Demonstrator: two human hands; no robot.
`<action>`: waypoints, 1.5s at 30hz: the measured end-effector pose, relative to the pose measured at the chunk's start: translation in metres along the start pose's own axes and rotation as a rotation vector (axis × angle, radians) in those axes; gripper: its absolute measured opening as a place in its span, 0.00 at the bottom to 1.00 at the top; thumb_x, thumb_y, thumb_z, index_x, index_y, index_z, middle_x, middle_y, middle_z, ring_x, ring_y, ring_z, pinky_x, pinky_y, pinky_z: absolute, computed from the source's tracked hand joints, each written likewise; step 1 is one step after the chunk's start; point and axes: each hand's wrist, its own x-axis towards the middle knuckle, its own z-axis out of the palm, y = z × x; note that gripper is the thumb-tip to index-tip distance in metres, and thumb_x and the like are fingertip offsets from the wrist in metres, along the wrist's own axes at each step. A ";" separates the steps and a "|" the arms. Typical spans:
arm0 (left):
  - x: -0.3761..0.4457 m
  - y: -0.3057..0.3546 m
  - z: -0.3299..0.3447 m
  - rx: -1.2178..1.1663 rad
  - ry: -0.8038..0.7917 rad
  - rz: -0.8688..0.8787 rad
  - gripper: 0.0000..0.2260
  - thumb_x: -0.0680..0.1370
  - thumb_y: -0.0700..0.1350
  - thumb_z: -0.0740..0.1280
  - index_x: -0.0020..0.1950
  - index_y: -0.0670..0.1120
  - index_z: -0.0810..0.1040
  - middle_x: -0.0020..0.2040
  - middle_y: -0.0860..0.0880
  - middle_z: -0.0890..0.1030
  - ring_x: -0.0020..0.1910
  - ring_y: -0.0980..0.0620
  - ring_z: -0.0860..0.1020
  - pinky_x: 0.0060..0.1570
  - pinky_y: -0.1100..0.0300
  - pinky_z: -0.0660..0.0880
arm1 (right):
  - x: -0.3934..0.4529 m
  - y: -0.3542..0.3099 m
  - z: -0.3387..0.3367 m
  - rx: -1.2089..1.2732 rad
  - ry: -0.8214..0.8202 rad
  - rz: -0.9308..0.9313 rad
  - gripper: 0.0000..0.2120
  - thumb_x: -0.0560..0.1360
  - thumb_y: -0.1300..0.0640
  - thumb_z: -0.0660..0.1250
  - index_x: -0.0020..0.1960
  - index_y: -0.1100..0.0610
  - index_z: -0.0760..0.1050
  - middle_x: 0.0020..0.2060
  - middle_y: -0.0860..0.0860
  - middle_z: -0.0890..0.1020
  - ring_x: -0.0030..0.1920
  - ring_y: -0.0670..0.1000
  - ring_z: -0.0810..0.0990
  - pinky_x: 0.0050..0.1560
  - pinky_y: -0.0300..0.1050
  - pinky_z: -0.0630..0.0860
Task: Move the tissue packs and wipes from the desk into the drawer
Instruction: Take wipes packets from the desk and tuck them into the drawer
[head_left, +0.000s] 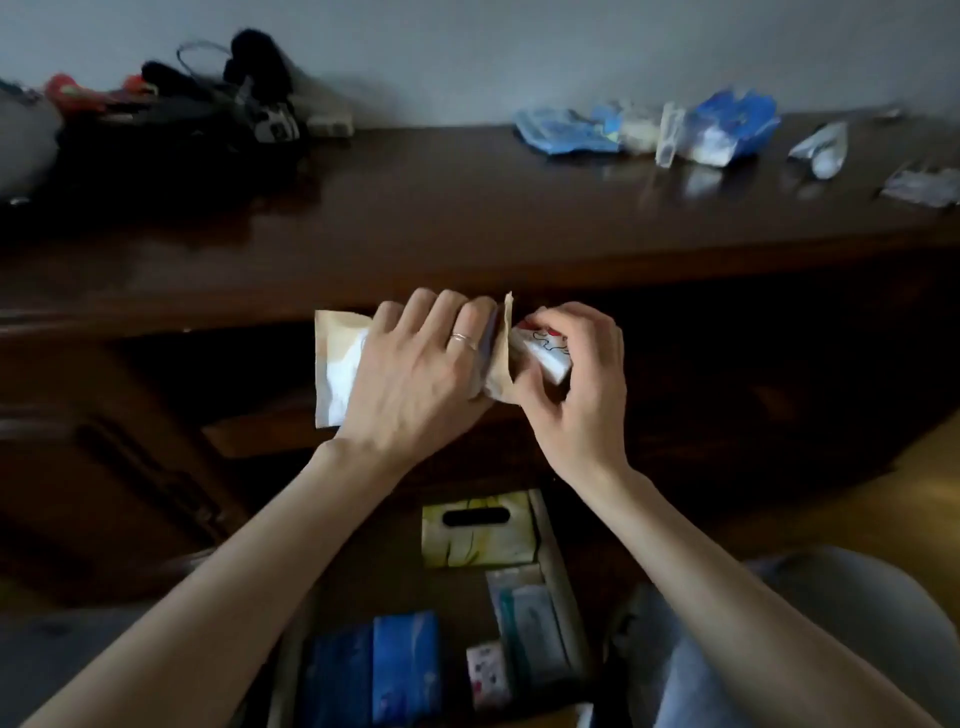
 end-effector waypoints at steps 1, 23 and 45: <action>-0.022 0.002 0.002 -0.029 -0.031 -0.022 0.22 0.78 0.60 0.65 0.61 0.43 0.76 0.50 0.45 0.78 0.47 0.42 0.74 0.43 0.46 0.69 | -0.019 0.000 0.005 0.015 -0.053 0.015 0.19 0.74 0.53 0.68 0.64 0.56 0.75 0.60 0.53 0.76 0.61 0.51 0.73 0.57 0.32 0.70; -0.311 0.000 0.093 -0.198 -0.887 -0.920 0.28 0.69 0.68 0.66 0.61 0.52 0.75 0.53 0.53 0.79 0.51 0.53 0.78 0.40 0.59 0.71 | -0.255 0.113 0.097 -0.154 -1.507 0.553 0.38 0.71 0.60 0.77 0.77 0.51 0.65 0.74 0.54 0.67 0.76 0.55 0.62 0.71 0.47 0.64; -0.306 -0.012 0.123 -0.820 -0.762 -1.892 0.29 0.70 0.70 0.68 0.60 0.51 0.70 0.53 0.48 0.80 0.46 0.52 0.79 0.39 0.57 0.74 | -0.274 0.110 0.147 0.037 -1.273 0.816 0.16 0.79 0.39 0.62 0.61 0.45 0.78 0.59 0.47 0.82 0.55 0.49 0.82 0.55 0.55 0.80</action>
